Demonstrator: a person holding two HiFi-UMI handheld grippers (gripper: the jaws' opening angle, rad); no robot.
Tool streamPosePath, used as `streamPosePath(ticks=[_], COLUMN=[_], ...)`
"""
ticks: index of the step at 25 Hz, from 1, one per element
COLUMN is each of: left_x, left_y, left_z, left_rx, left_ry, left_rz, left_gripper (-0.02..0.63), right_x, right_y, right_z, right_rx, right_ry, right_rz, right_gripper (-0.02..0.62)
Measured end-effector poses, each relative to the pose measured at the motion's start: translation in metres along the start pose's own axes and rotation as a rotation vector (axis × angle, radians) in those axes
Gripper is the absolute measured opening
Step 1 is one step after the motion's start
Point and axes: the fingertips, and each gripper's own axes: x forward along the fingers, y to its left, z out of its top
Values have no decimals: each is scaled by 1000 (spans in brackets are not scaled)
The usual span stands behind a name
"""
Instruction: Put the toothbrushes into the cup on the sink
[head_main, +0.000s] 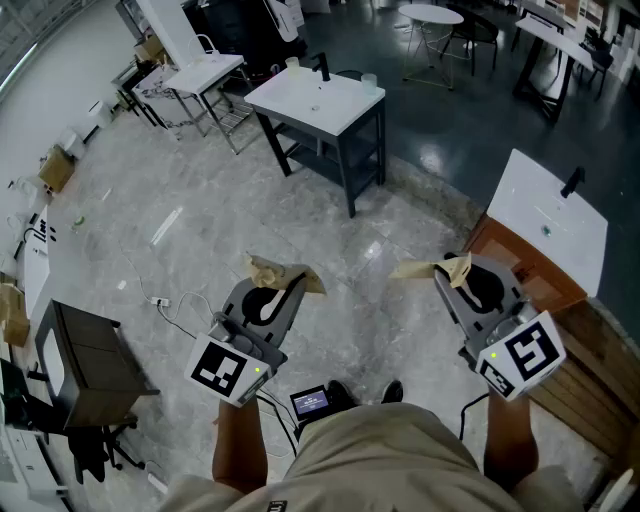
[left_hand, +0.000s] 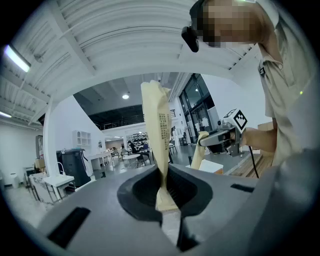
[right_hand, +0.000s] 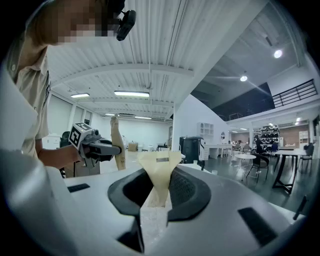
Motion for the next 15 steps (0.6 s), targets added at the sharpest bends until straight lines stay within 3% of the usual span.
streamPosePath(ticks=[15], left_x=[23], left_y=[-35], left_z=[9], left_rx=[14], left_ry=[15], left_rz=[21], left_gripper=[31], right_x=[-33], right_y=[-26], right_z=[-8], right_rx=[35], right_ry=[-25], right_rz=[24], right_gripper=[81])
